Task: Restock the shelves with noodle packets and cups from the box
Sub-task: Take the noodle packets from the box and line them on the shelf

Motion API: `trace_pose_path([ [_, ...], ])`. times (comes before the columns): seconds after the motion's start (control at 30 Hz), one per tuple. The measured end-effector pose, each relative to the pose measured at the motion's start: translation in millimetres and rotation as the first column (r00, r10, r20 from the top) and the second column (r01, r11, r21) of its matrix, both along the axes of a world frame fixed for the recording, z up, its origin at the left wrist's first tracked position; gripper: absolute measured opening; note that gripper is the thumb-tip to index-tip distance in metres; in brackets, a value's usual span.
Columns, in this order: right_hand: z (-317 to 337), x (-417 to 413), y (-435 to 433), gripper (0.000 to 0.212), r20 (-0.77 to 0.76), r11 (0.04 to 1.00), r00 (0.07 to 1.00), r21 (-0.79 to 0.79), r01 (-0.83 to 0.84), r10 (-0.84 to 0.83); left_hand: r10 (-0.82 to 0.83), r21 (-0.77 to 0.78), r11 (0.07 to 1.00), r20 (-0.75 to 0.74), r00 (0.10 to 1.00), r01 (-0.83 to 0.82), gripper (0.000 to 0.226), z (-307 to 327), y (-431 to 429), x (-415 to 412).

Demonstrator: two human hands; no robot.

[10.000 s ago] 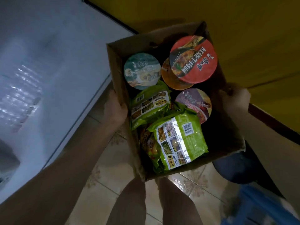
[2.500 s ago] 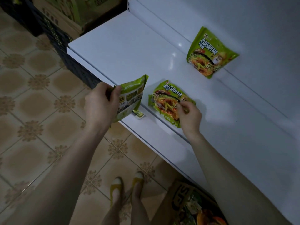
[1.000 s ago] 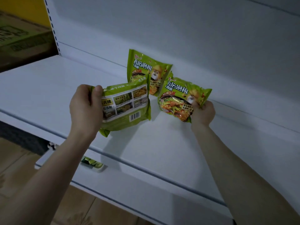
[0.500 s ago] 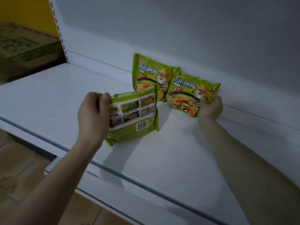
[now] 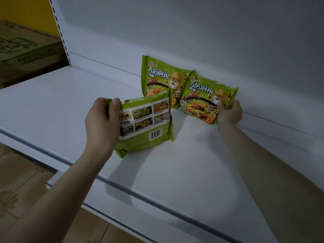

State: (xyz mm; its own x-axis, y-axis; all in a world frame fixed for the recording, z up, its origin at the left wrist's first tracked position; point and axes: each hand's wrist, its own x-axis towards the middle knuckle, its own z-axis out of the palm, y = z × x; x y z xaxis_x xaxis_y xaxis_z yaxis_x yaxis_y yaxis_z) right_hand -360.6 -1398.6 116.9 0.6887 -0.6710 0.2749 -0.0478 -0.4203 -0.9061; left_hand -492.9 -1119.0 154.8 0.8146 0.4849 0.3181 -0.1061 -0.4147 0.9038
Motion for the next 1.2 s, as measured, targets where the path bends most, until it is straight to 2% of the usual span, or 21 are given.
trace_pose_path([
  [0.13, 9.5, 0.0, -0.7, 0.04, -0.153, 1.0, 0.988, 0.012, 0.015, -0.013, -0.012, -0.001, 1.0, 0.001, 1.0, 0.012, 0.029, -0.7, -1.6, 0.8],
  [0.37, 13.4, -15.9, -3.3, 0.056, -0.191, 0.974, 0.979, 0.226, -0.022, 0.066, -0.035, -0.026, 0.999, 0.01, 0.999, 0.035, 0.028, 1.3, -4.8, -2.1],
  [0.43, 22.0, -31.7, 0.1, 0.056, -0.21, 0.989, 0.978, 0.148, 0.012, 0.019, -0.039, -0.025, 0.999, 0.012, 0.999, 0.04, 0.027, 3.1, -8.0, -6.3],
  [0.47, 28.6, -41.1, 5.1, 0.046, -0.18, 0.997, 0.983, 0.08, -0.014, 0.029, -0.04, -0.023, 0.999, 0.013, 0.999, 0.041, 0.026, 4.7, -10.0, -8.4],
  [0.53, 41.0, -61.0, 20.0, 0.022, -0.12, 0.983, 0.978, -0.044, -0.177, 0.171, -0.042, -0.031, 0.999, 0.021, 0.999, 0.042, 0.026, 8.3, -14.5, -11.1],
  [0.57, 47.6, -71.3, 31.6, 0.021, -0.108, 0.954, 0.951, -0.047, -0.295, 0.288, -0.04, -0.053, 0.998, 0.027, 0.999, 0.041, 0.026, 10.0, -16.8, -12.0],
  [0.67, 68.9, -96.1, 72.0, 0.019, -0.186, 0.762, 0.742, 0.072, -0.643, 0.644, -0.035, -0.14, 0.989, 0.033, 0.999, 0.039, 0.025, 17.4, -26.8, -14.0],
  [0.73, 84.4, -104.1, 93.4, 0.024, -0.254, 0.679, 0.641, 0.102, -0.727, 0.724, -0.054, -0.133, 0.989, 0.058, 0.997, 0.061, 0.024, 21.3, -35.4, -18.2],
  [0.83, 100.6, -102.7, 107.8, 0.045, -0.275, 0.657, 0.597, 0.294, -0.694, 0.754, -0.182, -0.063, 0.98, 0.119, 0.976, 0.19, 0.021, 20.5, -50.9, -30.9],
  [0.87, 103.3, -101.9, 109.4, 0.046, -0.255, 0.635, 0.582, 0.357, -0.686, 0.772, -0.246, -0.017, 0.968, 0.14, 0.959, 0.25, 0.018, 16.7, -56.0, -35.3],
  [0.9, 104.6, -102.1, 110.7, 0.037, -0.223, 0.617, 0.58, 0.391, -0.683, 0.784, -0.306, 0.036, 0.952, 0.155, 0.939, 0.304, 0.012, 11.6, -60.5, -38.6],
  [0.97, 103.2, -99.5, 111.4, 0.015, -0.191, 0.638, 0.614, 0.345, -0.688, 0.765, -0.401, 0.142, 0.914, 0.162, 0.902, 0.381, 0.012, 1.4, -66.2, -42.1],
  [1.03, 98.8, -95.9, 109.6, 0.018, -0.178, 0.696, 0.676, 0.273, -0.665, 0.715, -0.481, 0.224, 0.869, 0.168, 0.861, 0.442, 0.017, -5.6, -65.6, -42.4],
  [1.1, 94.9, -92.3, 105.6, 0.018, -0.129, 0.713, 0.709, 0.266, -0.649, 0.693, -0.548, 0.256, 0.828, 0.173, 0.819, 0.5, 0.024, -5.7, -61.0, -44.2],
  [1.17, 92.9, -90.1, 98.6, 0.013, -0.096, 0.669, 0.68, 0.322, -0.67, 0.727, -0.515, 0.25, 0.848, 0.175, 0.839, 0.468, 0.032, -4.0, -49.4, -43.4],
  [1.2, 92.8, -90.1, 94.6, 0.013, -0.085, 0.619, 0.635, 0.351, -0.702, 0.768, -0.448, 0.263, 0.88, 0.177, 0.877, 0.396, 0.036, -4.0, -40.7, -39.6],
])
